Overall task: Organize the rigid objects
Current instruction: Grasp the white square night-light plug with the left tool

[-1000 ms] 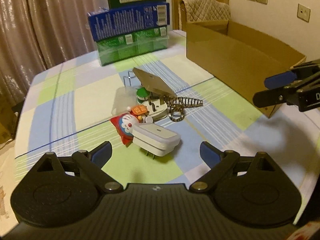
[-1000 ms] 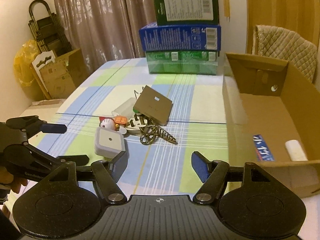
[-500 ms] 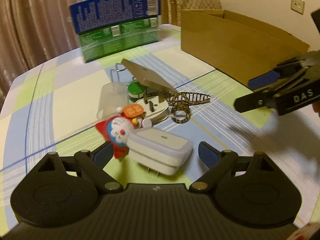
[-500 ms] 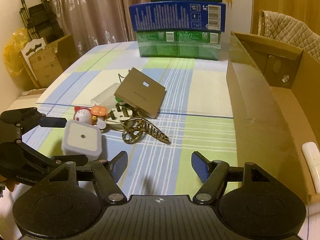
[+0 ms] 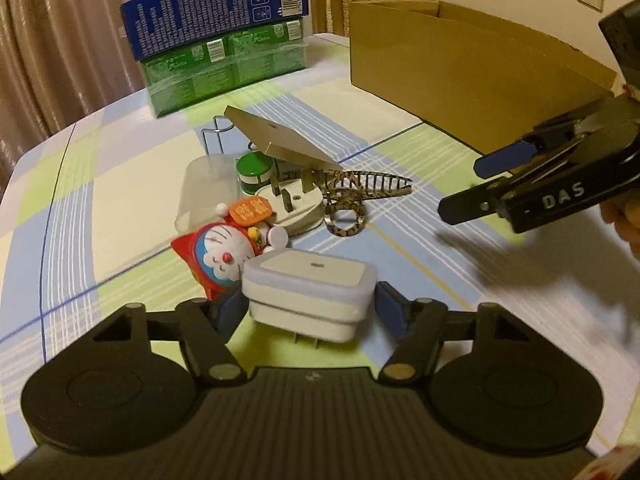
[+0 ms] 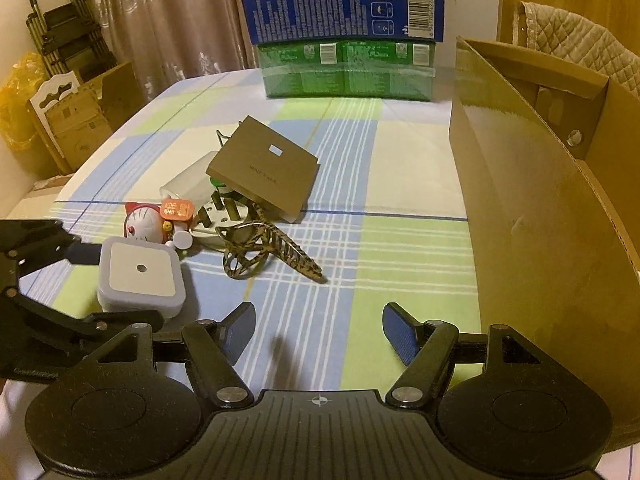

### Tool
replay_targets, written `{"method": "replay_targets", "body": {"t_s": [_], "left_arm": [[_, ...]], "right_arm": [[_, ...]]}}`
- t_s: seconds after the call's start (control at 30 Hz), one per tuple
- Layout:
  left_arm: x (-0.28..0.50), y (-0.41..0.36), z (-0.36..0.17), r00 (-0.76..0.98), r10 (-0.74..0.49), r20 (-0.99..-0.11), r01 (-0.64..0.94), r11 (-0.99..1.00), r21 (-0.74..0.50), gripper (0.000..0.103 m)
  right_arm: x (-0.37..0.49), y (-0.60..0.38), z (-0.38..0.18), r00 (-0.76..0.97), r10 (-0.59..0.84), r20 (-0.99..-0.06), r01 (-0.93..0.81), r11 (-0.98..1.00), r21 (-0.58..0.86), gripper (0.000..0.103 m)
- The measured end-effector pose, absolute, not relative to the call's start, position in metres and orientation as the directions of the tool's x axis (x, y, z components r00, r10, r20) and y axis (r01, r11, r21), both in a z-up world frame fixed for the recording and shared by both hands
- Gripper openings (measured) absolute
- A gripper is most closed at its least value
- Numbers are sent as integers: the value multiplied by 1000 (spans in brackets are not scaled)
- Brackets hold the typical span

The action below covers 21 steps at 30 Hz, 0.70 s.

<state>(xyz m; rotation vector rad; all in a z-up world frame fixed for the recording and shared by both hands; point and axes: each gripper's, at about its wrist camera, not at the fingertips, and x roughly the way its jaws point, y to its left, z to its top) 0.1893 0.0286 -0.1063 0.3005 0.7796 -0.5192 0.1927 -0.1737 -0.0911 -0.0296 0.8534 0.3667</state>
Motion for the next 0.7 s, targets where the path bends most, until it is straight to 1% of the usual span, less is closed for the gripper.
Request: {"method": "replay_targets", "body": {"t_s": [0.13,0.37,0.47,0.7], "left_arm": [[180,26,-100,619,-335,-710,528,847,61,64],[189,21,-107,602,-335,-725,532,845,51,64],[189,22,-106,595,-339,-729,526,850,34,62],[177,36,-91,627,-282,-726,435,900,26,61]], "right_arm": [[194,-176,-93,598,300,-744,-325,939,117,68],[197,-177,-93,600,297,-743,-322,940,115,68],[200,-175,-93,600,300,-742,-327,938,114,68],[210,-159,-92,597,355,-720,-412,905,105,68]]}}
